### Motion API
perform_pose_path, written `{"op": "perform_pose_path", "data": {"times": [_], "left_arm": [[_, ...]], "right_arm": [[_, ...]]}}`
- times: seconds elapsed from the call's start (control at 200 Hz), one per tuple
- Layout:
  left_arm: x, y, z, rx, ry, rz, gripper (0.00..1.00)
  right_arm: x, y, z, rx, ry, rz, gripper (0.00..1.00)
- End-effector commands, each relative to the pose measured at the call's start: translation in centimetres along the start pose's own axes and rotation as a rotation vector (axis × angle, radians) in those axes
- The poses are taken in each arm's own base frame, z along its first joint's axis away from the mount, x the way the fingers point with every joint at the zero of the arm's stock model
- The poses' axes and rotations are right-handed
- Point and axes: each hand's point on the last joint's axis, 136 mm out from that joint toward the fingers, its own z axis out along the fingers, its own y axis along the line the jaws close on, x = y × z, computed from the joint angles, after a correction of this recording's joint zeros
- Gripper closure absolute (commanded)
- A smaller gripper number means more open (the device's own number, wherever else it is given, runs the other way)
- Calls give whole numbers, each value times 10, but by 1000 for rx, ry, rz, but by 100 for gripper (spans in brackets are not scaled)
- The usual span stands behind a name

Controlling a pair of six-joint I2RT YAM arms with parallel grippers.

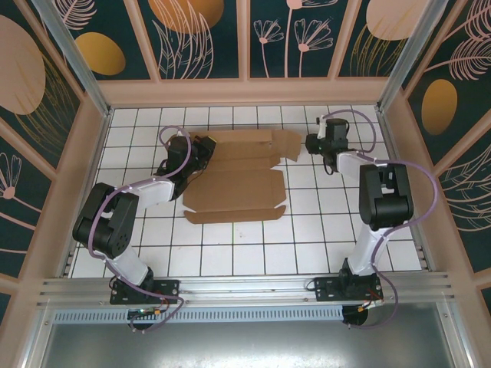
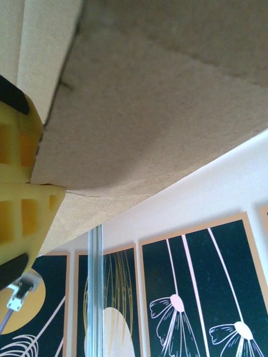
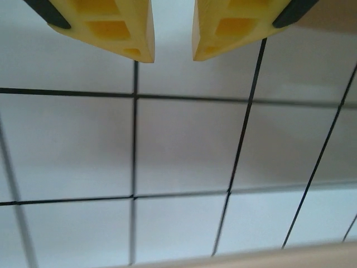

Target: Fold the paper box

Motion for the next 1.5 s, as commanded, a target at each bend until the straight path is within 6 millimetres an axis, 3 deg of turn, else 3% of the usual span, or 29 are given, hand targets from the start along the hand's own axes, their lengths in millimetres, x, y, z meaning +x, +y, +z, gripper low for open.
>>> {"op": "perform_pose_path", "data": {"times": [0.0,0.2,0.415,0.43,0.46,0.736,0.801,0.826,1.011,1.256,1.496], "left_arm": [[17,31,3,-103,72,14,100],[17,26,4,-86,77,12,100],[15,17,5,-70,72,4,100],[16,26,10,-91,78,0,100],[16,26,11,-94,79,-2,100],[8,1,20,-64,69,-17,100],[9,3,21,-68,72,-20,100],[6,-9,24,-42,68,-19,100],[11,-11,33,-37,106,-43,100],[11,-30,37,-36,153,-54,100],[13,-28,40,-52,217,-89,100]], "right_arm": [[-12,37,-7,-182,-71,-220,75],[4,68,-21,-324,-98,-402,75],[8,95,-40,-440,-118,-405,76],[9,97,-41,-442,-120,-407,75],[8,100,-44,-448,-127,-410,75],[19,123,-51,-532,-108,-384,71],[21,126,-52,-534,-104,-386,70],[20,126,-51,-534,-107,-384,70],[19,132,-49,-572,-96,-364,69],[18,136,-47,-606,-88,-387,70],[16,133,-45,-617,-80,-366,70]]}}
